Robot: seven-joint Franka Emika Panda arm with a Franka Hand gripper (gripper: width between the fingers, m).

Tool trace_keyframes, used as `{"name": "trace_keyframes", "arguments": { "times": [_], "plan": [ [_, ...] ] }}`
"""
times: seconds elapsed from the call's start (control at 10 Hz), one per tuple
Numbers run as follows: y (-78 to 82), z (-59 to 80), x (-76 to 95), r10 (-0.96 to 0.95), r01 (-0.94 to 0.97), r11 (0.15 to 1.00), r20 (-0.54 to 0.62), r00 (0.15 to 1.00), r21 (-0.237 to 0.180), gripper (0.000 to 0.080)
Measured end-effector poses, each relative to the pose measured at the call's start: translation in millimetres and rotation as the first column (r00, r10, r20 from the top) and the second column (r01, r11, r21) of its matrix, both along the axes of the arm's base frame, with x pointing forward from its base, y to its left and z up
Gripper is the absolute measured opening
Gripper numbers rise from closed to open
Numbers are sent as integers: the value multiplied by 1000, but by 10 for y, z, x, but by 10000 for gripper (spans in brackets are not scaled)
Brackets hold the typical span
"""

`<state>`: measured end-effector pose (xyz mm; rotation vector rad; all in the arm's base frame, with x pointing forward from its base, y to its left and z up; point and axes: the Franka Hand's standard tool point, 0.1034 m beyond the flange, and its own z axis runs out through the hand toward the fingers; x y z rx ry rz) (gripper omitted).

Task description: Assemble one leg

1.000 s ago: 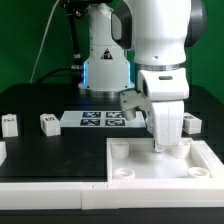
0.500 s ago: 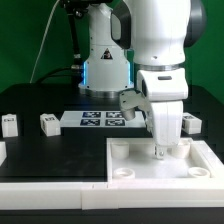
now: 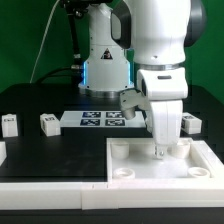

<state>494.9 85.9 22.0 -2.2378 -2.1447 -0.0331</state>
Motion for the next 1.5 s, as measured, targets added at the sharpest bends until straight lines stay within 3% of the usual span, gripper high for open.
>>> {"name": "trace_keyframes", "arguments": {
  "times": [0.3,0.6,0.9,1.1,1.3,1.4,1.5],
  "plan": [
    [51,317,-173,-66,66,998,29,997,-16,649],
    [41,323,-220,-121,122,992,25,992,-16,649],
    [47,313,-241,-359,359,933,14,933,-13,649],
    [118,241,-449,-682,682,731,-17,731,-12,649],
    [265,207,-553,-833,833,553,-37,551,-29,649],
    [403,188,-629,-920,919,391,-49,389,-43,649],
    [550,176,-695,-953,952,301,-53,298,-55,649]
  ]
}}
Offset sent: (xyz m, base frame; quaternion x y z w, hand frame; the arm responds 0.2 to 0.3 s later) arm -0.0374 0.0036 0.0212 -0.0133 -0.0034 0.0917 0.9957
